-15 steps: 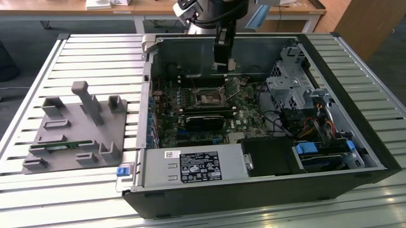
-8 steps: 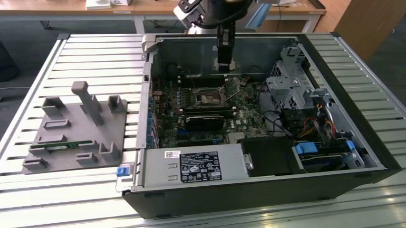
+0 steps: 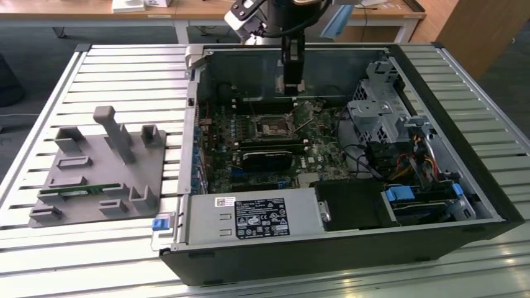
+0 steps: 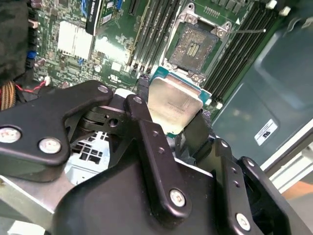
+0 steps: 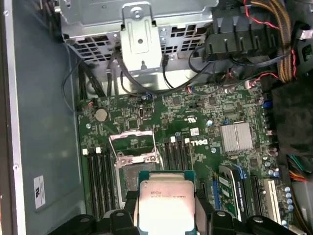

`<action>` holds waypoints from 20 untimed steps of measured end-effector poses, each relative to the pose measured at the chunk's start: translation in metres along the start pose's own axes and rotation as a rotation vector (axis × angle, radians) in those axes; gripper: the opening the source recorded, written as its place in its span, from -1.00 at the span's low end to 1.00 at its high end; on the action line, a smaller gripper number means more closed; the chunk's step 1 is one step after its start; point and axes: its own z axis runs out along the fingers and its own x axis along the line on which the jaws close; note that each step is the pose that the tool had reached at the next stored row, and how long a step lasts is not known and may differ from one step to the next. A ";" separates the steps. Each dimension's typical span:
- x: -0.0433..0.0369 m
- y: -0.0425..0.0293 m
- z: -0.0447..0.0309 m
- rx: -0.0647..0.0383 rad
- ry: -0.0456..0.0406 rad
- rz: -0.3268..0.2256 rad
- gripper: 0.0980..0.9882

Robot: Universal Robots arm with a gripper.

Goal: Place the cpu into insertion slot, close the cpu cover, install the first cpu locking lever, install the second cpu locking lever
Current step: 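Place the cpu into insertion slot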

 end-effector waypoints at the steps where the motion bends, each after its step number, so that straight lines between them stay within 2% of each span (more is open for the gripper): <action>1: 0.0000 -0.0001 0.0003 0.000 0.0011 -0.012 0.00; 6: 0.0004 -0.0011 0.0034 0.001 0.0044 -0.050 0.00; 13: 0.0013 -0.0024 0.0126 0.001 0.0054 -0.059 0.00; 20: 0.0013 -0.0030 0.0178 0.003 0.0053 -0.060 0.00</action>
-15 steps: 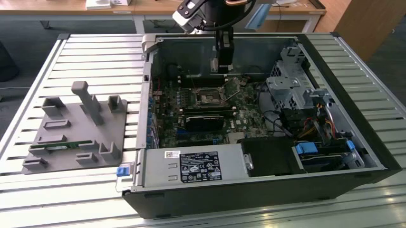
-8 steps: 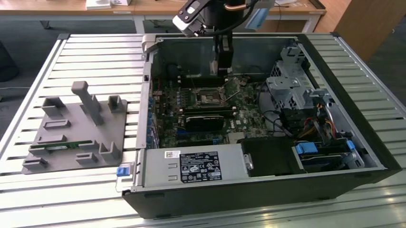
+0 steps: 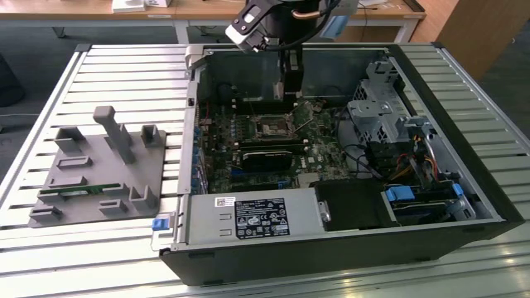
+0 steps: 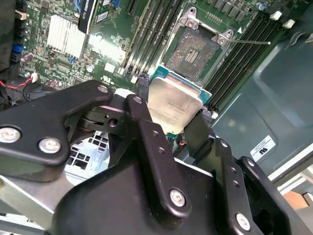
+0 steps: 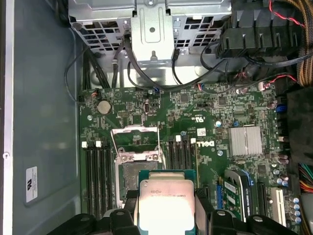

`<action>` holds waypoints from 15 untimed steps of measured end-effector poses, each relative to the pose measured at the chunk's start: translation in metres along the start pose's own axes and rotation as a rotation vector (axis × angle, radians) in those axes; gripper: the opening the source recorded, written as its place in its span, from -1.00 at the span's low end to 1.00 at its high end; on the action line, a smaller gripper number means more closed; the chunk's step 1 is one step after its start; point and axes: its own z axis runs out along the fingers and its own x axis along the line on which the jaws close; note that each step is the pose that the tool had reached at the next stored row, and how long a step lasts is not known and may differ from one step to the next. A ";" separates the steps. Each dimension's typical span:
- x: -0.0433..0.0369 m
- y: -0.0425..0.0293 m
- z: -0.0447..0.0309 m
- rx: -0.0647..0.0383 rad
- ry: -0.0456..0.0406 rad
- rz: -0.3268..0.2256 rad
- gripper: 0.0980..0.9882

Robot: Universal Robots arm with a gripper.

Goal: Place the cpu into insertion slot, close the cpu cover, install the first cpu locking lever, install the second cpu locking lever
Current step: 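Place the cpu into insertion slot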

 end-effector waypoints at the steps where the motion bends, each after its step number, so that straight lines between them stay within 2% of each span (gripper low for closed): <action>1: 0.0000 -0.0001 0.0006 0.000 0.0000 0.000 0.00; 15: -0.0001 -0.0007 0.0076 0.001 -0.0001 -0.002 0.00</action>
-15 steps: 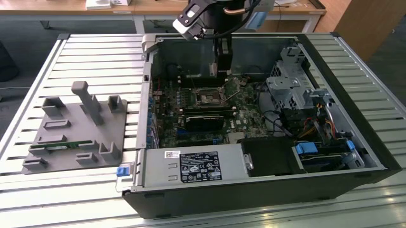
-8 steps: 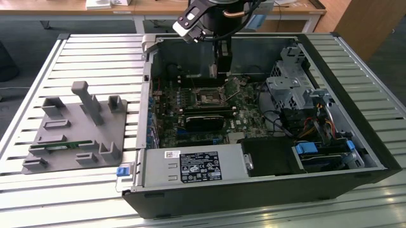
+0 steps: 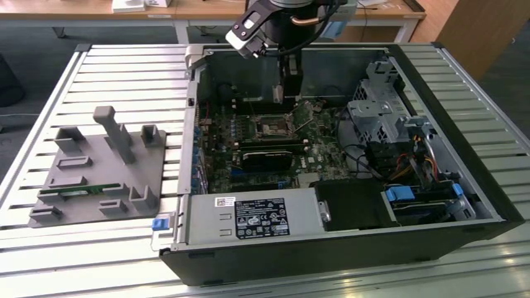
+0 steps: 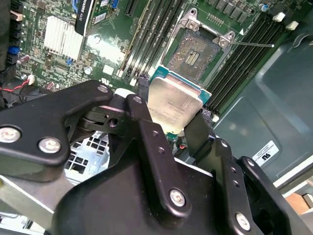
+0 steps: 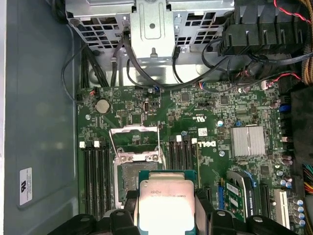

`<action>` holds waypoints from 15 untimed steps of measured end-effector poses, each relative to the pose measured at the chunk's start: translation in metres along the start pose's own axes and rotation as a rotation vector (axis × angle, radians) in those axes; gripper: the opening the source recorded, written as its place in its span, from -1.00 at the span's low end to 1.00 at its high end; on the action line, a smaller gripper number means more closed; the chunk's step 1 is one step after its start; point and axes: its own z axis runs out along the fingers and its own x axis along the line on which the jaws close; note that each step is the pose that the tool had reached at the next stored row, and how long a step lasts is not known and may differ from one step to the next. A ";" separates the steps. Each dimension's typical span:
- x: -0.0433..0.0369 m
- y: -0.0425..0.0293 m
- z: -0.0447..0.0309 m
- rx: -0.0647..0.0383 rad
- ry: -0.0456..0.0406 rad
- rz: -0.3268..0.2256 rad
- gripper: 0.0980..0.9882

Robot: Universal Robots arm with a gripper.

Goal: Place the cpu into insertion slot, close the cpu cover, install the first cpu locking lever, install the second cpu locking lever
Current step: 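Place the cpu into insertion slot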

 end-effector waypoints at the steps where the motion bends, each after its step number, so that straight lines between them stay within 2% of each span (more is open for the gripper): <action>1: 0.0000 0.0000 0.0003 0.000 0.0000 0.000 0.00; 15: -0.0001 -0.0007 0.0074 0.002 0.0004 0.000 0.00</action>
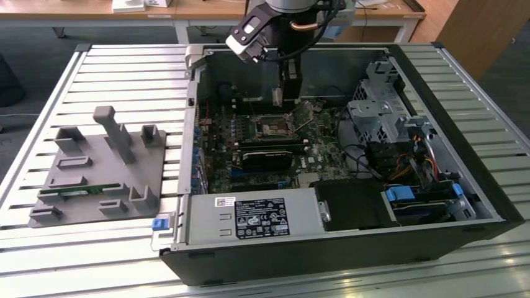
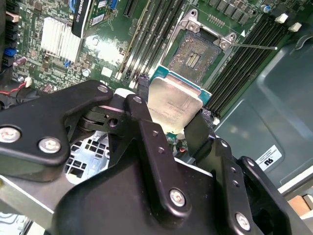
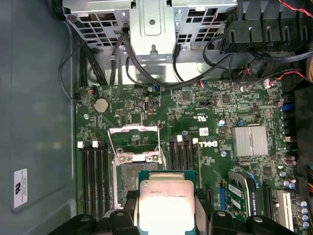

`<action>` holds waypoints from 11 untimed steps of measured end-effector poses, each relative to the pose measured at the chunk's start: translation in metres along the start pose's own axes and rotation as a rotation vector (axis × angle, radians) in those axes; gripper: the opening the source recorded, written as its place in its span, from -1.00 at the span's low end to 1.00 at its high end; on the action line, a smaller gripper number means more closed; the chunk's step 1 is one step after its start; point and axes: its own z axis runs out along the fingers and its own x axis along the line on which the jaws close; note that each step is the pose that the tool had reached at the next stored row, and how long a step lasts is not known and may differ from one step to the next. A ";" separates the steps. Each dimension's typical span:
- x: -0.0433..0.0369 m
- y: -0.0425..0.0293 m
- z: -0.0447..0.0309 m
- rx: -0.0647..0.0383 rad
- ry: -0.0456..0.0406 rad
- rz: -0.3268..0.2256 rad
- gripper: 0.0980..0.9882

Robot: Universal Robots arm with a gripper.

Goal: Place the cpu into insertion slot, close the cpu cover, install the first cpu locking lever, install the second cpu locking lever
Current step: 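Place the cpu into insertion slot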

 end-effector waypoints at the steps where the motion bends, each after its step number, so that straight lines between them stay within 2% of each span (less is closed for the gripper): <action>1: 0.0000 -0.0001 0.0008 0.000 0.0000 0.000 0.00; 11: -0.0001 -0.0005 0.0068 0.003 -0.0004 0.000 0.00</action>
